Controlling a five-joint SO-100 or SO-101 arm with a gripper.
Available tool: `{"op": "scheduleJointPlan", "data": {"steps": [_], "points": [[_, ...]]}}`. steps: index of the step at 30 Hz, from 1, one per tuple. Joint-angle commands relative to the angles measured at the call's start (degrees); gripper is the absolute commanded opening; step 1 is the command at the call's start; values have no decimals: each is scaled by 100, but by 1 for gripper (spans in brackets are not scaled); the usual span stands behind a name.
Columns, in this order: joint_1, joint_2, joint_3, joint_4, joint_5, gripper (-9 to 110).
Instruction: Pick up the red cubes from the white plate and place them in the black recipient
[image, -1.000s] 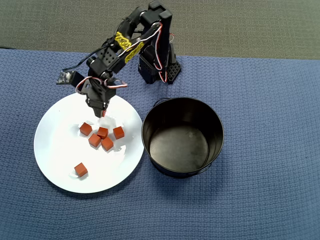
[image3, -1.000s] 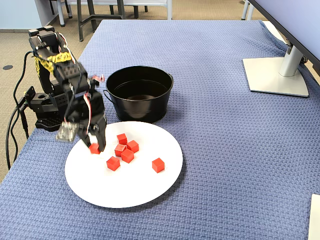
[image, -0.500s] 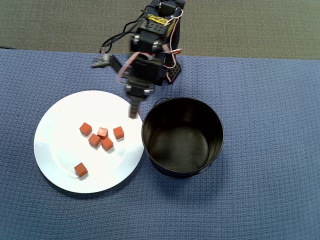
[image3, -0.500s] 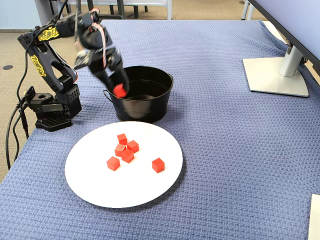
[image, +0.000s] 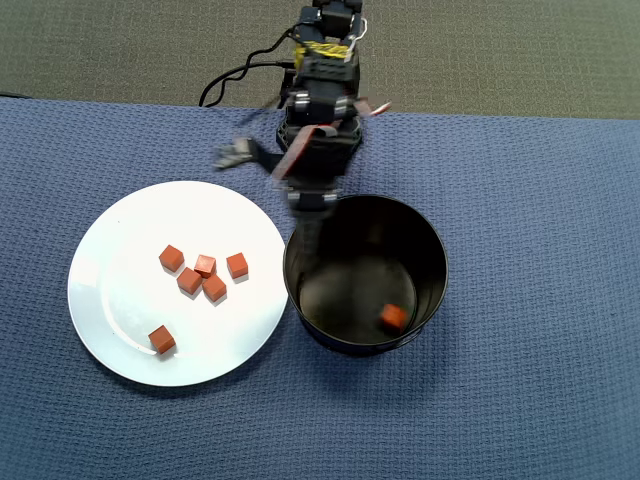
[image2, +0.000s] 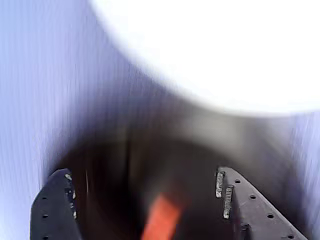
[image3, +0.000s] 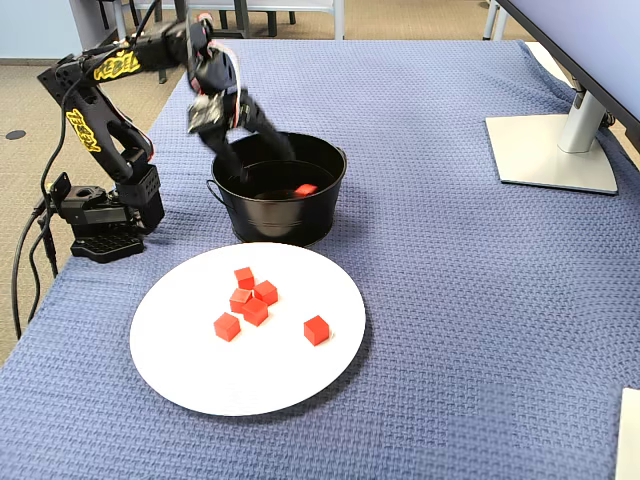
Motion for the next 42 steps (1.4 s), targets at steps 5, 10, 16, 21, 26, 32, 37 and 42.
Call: {"op": "scheduleJointPlan", "data": {"steps": [5, 10, 16, 21, 26, 32, 37, 42], "points": [[1802, -861, 26, -589, -2461, 26], [2206, -1371, 272, -1081, -4307, 26], [2312, -1916, 378, -1503, -5212, 24], [2206, -2268, 729, -2074, -5142, 22], [2109, -2426, 1099, -2452, -5045, 21], [1925, -2241, 1503, -2760, -4869, 19], [1811, -2092, 1705, -2918, -4799, 17], [1687, -2030, 1758, -2918, -4649, 13]]}}
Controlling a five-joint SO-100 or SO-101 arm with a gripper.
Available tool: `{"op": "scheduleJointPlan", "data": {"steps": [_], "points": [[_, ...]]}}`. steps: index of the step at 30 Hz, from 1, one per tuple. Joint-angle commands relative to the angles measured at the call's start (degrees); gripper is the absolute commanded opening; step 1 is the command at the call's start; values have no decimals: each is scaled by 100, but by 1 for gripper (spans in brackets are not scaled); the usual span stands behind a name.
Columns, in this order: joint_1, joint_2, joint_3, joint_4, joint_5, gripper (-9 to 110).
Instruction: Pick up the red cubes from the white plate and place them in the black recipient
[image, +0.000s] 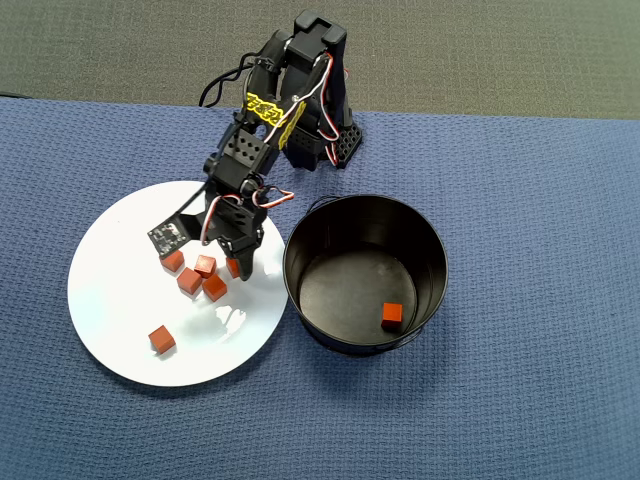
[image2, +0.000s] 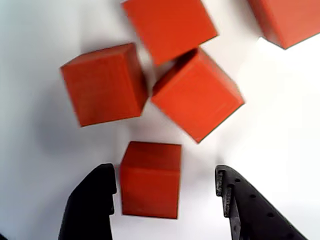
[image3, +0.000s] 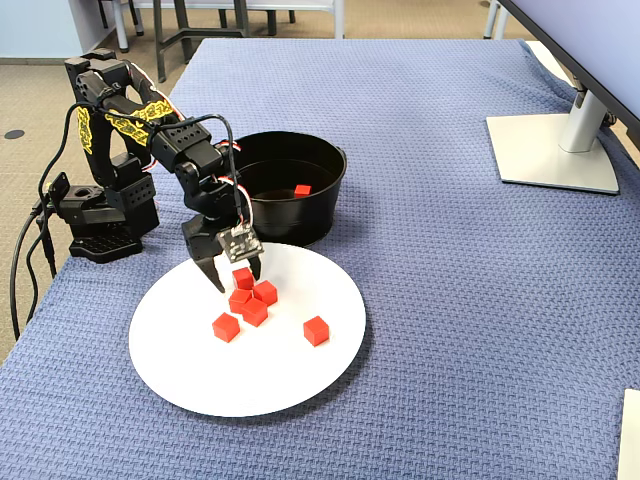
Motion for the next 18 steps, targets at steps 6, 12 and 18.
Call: {"op": "scheduleJointPlan", "data": {"steps": [6, 12, 18], "points": [[-97, 448, -220, -229, 703, 0], [-141, 1362, -1248, 1020, 1837, 0], [-624, 2391, -2426, 2092, 3313, 0]]}}
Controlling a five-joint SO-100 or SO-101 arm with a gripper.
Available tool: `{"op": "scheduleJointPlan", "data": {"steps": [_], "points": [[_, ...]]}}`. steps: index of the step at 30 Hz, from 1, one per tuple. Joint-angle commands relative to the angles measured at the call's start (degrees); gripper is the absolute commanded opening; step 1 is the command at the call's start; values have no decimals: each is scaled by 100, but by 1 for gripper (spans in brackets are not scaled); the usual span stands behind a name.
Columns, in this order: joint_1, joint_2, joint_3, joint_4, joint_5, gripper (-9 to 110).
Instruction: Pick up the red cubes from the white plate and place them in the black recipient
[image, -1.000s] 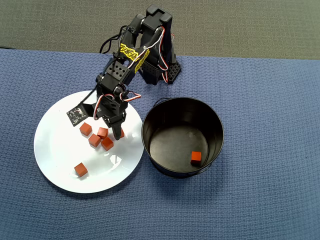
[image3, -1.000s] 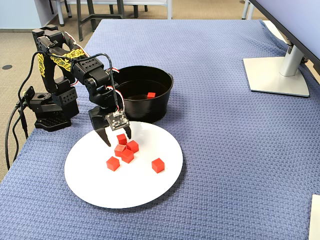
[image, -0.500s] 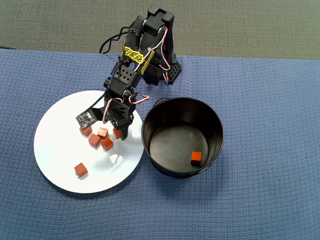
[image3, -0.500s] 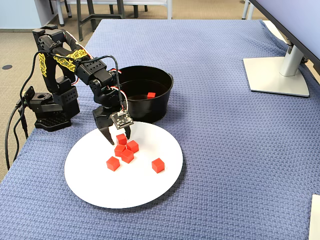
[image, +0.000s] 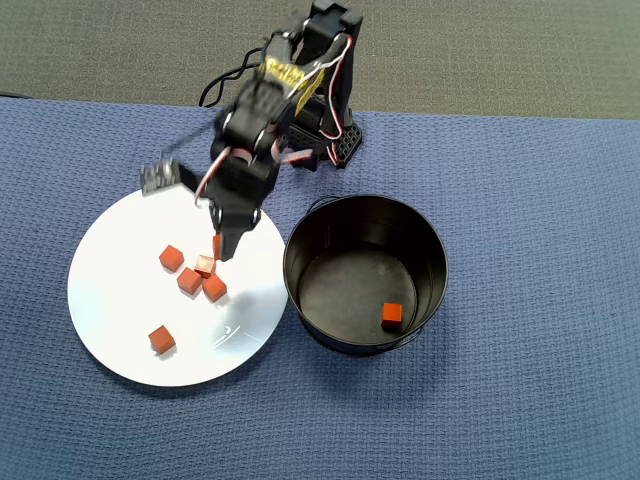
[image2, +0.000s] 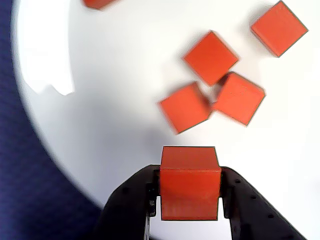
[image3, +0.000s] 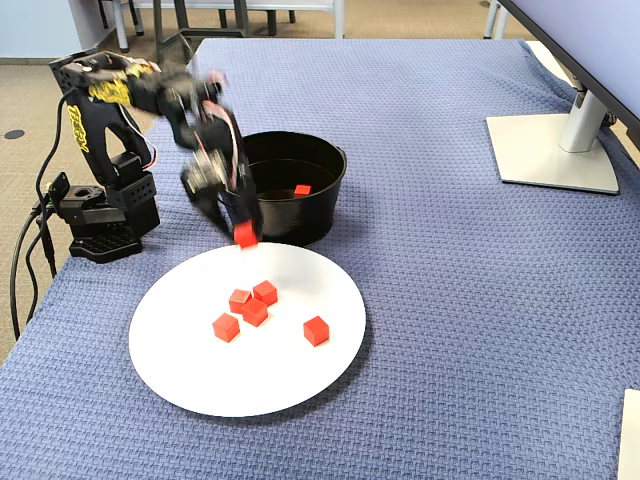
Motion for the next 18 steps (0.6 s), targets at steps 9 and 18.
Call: {"op": "scheduleJointPlan", "data": {"steps": [9, 18], "points": [[-3437, 1310, -1195, 1521, 2030, 14], [-2558, 1336, -984, 1477, 1635, 34]]}}
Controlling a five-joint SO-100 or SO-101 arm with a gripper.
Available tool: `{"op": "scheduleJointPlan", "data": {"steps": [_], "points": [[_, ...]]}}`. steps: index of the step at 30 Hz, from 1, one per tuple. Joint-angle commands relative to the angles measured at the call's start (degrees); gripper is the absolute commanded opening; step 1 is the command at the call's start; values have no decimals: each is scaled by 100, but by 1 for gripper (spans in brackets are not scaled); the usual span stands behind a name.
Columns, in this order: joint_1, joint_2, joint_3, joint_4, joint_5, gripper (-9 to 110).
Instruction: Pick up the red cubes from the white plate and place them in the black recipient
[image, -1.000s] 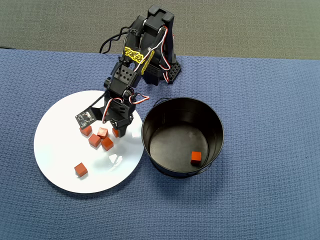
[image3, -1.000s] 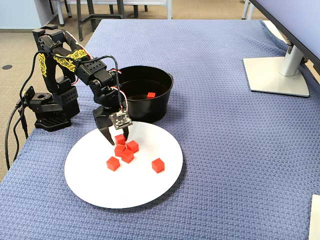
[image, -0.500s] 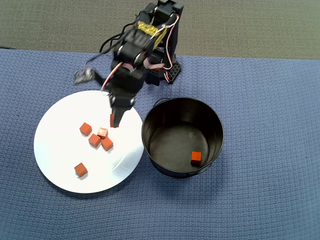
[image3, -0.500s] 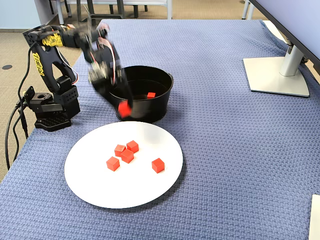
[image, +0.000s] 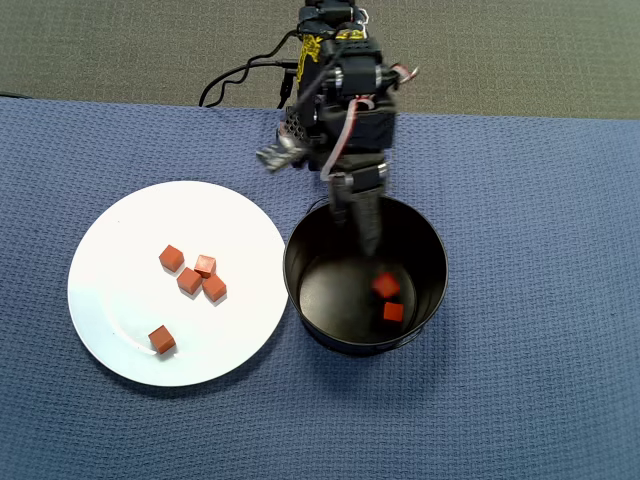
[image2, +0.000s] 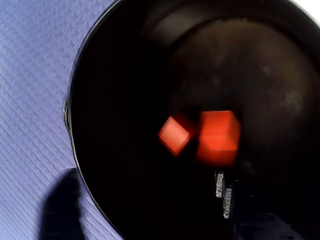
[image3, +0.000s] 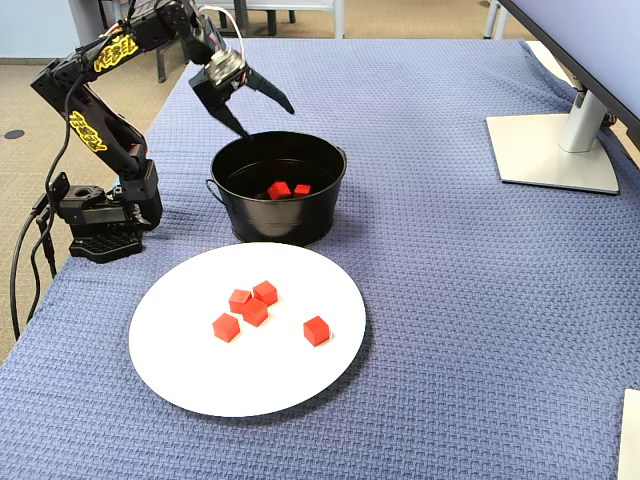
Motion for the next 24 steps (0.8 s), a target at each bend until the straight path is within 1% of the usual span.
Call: {"op": "scheduleJointPlan", "data": {"steps": [1, 3, 6, 9, 12, 14, 17, 24], "points": [[1204, 35, -167, -229, -352, 33], [1960, -35, -44, -536, -519, 31], [2821, -360, 193, -853, -1116, 30], [3331, -694, 703, -1274, -1934, 30], [3665, -1107, 1248, -2013, -2786, 30], [3814, -1371, 1468, -2461, -3032, 30], [3929, -1749, 1503, -2821, -2804, 29], [4052, -2461, 1204, -3059, -1248, 24]]}}
